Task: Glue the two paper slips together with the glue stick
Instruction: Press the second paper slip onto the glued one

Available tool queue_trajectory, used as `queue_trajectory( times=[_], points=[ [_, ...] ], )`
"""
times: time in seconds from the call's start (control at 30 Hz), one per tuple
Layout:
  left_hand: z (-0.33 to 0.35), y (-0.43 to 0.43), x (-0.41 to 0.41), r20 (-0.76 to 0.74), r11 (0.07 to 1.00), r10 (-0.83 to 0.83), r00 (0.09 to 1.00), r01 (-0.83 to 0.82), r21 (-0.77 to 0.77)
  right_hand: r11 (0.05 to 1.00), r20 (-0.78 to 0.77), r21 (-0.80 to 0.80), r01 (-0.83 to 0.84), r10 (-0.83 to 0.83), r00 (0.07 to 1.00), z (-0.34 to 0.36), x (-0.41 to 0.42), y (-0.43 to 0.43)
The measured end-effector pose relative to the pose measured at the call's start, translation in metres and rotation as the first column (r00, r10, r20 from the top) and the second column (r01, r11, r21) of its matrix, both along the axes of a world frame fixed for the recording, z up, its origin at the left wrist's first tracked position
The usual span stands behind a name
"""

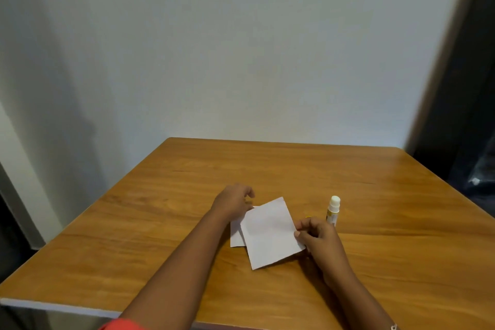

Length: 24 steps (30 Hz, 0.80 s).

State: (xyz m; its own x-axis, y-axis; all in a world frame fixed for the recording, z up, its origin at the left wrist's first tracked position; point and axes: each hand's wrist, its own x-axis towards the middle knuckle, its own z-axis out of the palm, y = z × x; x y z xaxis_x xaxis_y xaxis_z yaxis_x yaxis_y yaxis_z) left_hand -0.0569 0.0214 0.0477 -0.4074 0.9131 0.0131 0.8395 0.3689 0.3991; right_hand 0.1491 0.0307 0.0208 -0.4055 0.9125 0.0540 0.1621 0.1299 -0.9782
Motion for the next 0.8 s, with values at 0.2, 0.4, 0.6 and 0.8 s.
queue_trajectory(
  times=[0.2,0.4,0.6,0.8],
  points=[
    [0.007,0.01,0.004,-0.061,0.972,-0.04,0.997,0.024,-0.234,0.998,0.016,0.046,0.036,-0.037,0.999,-0.005,-0.002,-0.004],
    [0.002,-0.001,-0.004,0.02,0.977,0.008,1.0,-0.004,-0.215,1.0,0.017,0.024,0.001,-0.002,1.0,-0.006,-0.001,-0.002],
    [-0.01,-0.028,-0.006,0.383,0.981,0.103,0.918,-0.158,0.116,0.999,0.003,0.022,-0.029,0.029,1.0,0.0,-0.004,-0.002],
    [-0.012,-0.061,0.01,0.812,0.931,-0.083,0.578,-0.247,0.271,0.988,0.09,0.109,-0.111,0.101,0.991,0.017,-0.021,0.004]
  ],
)
